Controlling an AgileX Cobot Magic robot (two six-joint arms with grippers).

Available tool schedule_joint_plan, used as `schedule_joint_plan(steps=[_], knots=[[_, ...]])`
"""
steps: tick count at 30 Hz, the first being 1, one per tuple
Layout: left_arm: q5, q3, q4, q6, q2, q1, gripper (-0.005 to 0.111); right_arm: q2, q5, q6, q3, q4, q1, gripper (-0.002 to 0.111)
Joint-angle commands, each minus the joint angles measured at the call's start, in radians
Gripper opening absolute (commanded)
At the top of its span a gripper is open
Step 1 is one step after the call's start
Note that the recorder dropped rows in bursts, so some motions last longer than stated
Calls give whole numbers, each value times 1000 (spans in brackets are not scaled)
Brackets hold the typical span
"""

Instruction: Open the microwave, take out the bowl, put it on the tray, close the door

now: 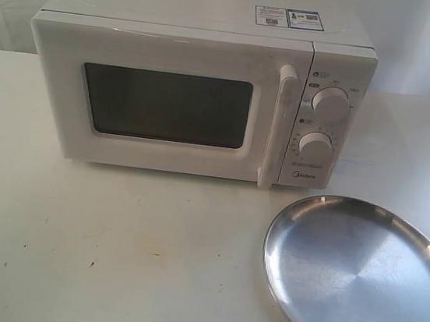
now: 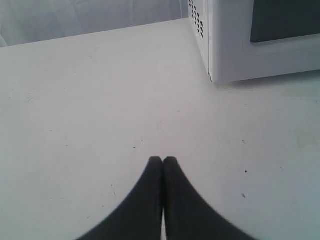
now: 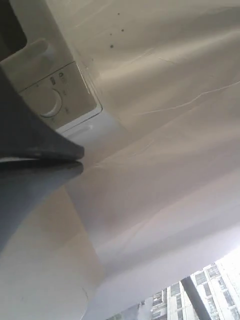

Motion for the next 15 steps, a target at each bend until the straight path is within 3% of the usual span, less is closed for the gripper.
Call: schedule_joint_plan(steps=[1, 3, 7, 11, 15], knots=[[-1, 3, -4, -6, -2, -1, 0, -7, -124, 12, 6, 1, -6, 0], [-1, 3, -4, -6, -2, -1, 0, -7, -203, 37, 6, 1, -6, 0], [-1, 3, -4, -6, -2, -1, 0, -7, -346, 293, 6, -62, -6, 0], [-1, 3, -4, -6, -2, -1, 0, -7, -561, 470, -28, -424, -6, 0], [-1, 3, -4, -6, -2, -1, 0, 58, -671, 595, -123, -627, -6, 0]])
